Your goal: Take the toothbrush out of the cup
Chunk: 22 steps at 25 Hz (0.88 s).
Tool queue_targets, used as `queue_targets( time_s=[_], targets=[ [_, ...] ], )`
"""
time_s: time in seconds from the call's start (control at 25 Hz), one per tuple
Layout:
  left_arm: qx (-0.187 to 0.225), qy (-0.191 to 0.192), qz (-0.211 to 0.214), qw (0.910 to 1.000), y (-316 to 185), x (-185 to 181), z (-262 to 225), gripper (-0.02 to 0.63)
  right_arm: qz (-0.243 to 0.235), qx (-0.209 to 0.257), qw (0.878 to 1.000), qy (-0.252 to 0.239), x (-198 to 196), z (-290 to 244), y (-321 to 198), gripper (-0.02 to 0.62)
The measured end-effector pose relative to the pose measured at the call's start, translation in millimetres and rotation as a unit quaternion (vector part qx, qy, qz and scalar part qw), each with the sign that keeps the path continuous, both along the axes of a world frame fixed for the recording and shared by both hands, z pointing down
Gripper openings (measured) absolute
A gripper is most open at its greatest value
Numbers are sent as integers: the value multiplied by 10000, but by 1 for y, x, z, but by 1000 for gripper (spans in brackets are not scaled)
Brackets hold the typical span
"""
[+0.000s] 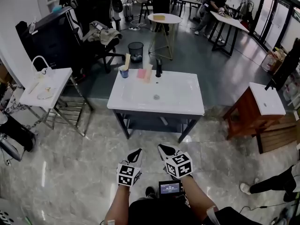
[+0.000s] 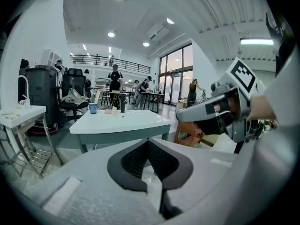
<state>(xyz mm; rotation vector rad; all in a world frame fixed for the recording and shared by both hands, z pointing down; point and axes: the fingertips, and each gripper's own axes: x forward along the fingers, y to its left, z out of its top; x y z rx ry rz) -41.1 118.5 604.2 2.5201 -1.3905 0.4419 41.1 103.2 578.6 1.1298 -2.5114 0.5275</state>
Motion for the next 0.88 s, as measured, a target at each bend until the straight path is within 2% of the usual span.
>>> queue_targets(
  time_s=[0.24, 0.4, 0.64, 0.88],
  targets=[
    [-126, 41, 8, 9999, -33, -6, 10, 9, 20, -85, 10000, -15, -7, 11, -34, 9],
    [-156, -70, -33, 9998, -60, -12, 16, 9, -64, -131, 9999, -56, -15, 17, -65, 9],
    [-117, -162, -316, 9993, -121, -23, 6, 9, -308, -111, 9994, -144, -26, 9, -126, 9],
    [-121, -240, -482, 9985, -177, -16, 1, 9, -478, -119, 9986, -196, -21, 4, -186, 9]
  ],
)
